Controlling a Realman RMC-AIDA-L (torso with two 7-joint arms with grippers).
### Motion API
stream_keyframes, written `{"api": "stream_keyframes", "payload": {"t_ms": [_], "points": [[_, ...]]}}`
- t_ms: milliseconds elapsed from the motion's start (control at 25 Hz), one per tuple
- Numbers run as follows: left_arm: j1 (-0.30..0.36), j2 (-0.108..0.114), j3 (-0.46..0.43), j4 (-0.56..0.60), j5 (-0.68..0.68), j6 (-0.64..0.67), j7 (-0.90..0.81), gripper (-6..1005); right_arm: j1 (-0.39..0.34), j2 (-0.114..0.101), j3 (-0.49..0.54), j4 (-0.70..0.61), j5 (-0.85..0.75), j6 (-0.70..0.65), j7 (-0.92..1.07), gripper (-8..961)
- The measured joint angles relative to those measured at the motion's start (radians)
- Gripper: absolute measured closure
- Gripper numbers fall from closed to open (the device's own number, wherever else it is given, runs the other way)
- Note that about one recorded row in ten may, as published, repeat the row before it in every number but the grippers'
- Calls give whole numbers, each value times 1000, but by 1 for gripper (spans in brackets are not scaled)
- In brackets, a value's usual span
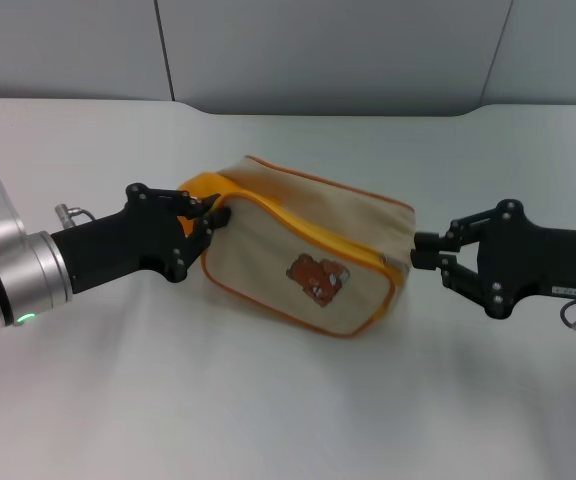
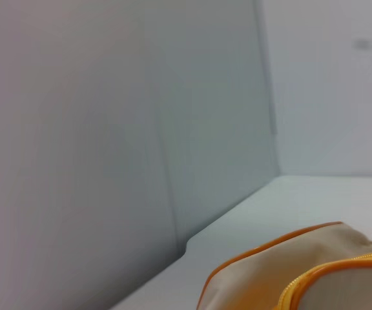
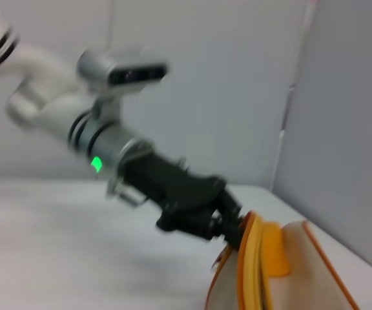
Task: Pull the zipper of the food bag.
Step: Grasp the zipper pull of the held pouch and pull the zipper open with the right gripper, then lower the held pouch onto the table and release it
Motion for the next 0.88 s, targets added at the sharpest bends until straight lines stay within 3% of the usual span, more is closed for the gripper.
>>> {"api": "stream_keyframes", "payload": {"t_ms": [120,320,440,640,760,880], "points": [[15,-9,-9,-12,-1,-17,-82,812,34,-20,82,121,3,-8,4,916],[53,-12,-15,-58,-1,-36,-99,805,27,-11,138,181,14,-34,-1,711],[76,-12,-18,-63,-2,-32,-116,801,11,-6,159,196,19,-61,-4,501],[101,-9,-23,-61,-39,28,-144,795,-8,-1,168,221,28,-81,-4,401],[114,6,-24,-48,-79,167,-181,653,-14,-2,164,224,29,-113,-4,340],[112,36,6,-28,-68,345,-211,536,-14,-5,157,224,24,-134,-1,280]]}}
